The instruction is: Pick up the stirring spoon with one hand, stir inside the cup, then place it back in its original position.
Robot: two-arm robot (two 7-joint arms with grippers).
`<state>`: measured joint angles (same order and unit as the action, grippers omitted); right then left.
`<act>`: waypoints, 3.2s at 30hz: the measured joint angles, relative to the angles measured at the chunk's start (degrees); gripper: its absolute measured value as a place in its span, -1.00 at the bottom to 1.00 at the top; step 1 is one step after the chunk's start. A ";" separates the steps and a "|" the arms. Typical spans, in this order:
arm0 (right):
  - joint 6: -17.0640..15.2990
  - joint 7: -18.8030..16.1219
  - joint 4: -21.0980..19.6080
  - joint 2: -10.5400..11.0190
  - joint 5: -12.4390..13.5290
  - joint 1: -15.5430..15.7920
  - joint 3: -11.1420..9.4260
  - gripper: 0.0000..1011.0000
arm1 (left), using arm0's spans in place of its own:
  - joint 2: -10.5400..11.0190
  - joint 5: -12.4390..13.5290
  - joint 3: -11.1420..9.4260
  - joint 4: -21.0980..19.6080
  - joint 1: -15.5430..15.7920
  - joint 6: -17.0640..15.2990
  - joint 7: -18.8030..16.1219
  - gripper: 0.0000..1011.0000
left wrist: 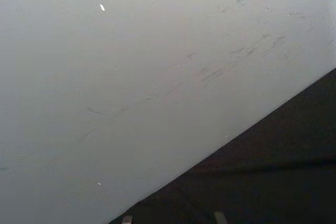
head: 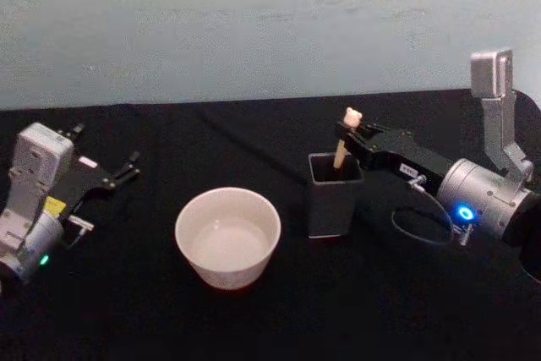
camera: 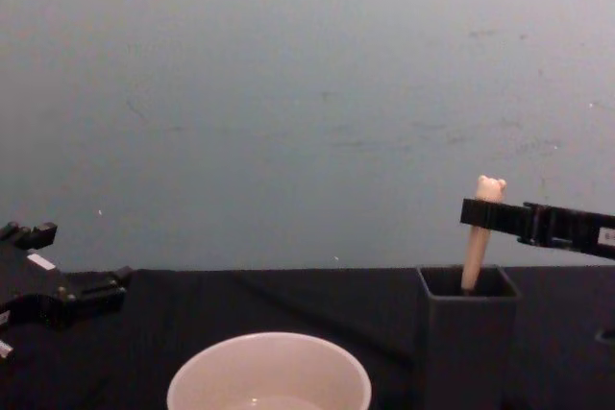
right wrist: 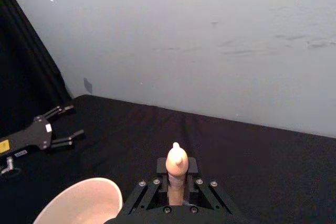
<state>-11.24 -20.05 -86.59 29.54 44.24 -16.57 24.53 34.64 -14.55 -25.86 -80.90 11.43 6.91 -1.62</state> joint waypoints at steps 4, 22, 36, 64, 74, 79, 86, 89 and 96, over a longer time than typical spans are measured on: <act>0.01 0.03 0.52 -0.21 -0.54 0.00 0.00 -0.60 | 0.00 0.00 0.00 0.00 0.00 0.00 0.00 0.98; -0.27 -0.64 1.45 -0.72 -2.12 0.37 -0.30 -0.60 | 0.00 0.00 0.00 0.00 0.00 0.00 0.00 0.98; -0.30 -0.66 1.43 -0.69 -2.12 0.37 -0.36 -0.60 | 0.00 0.00 0.00 0.00 0.00 0.00 0.00 0.98; -0.29 -0.58 1.35 -0.67 -1.99 0.36 -0.35 0.66 | 0.00 0.00 0.00 0.00 0.00 0.00 0.00 0.98; -0.10 -0.59 1.32 -0.70 -2.08 0.36 -0.35 0.98 | 0.00 0.00 0.00 0.00 0.00 0.00 0.00 0.98; 1.96 -0.04 0.71 -1.40 -2.85 0.85 -1.15 0.98 | 0.00 0.00 0.00 0.00 0.00 0.00 0.00 0.98; 7.97 4.73 -0.50 -4.63 -4.23 1.96 -5.06 0.98 | 0.00 0.00 0.00 0.00 0.00 0.00 0.00 0.98; 11.74 9.54 -0.28 -6.62 -7.61 2.06 -6.48 0.98 | 0.00 0.00 0.00 0.00 0.00 0.00 0.00 0.98; 17.32 18.90 4.05 -8.88 -18.35 1.62 -6.65 0.98 | 0.00 0.00 0.00 0.00 0.00 0.00 0.00 0.98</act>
<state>6.09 -1.16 -82.54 20.66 25.89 -14.95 17.88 34.65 -14.55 -25.86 -80.90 11.43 6.91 -1.62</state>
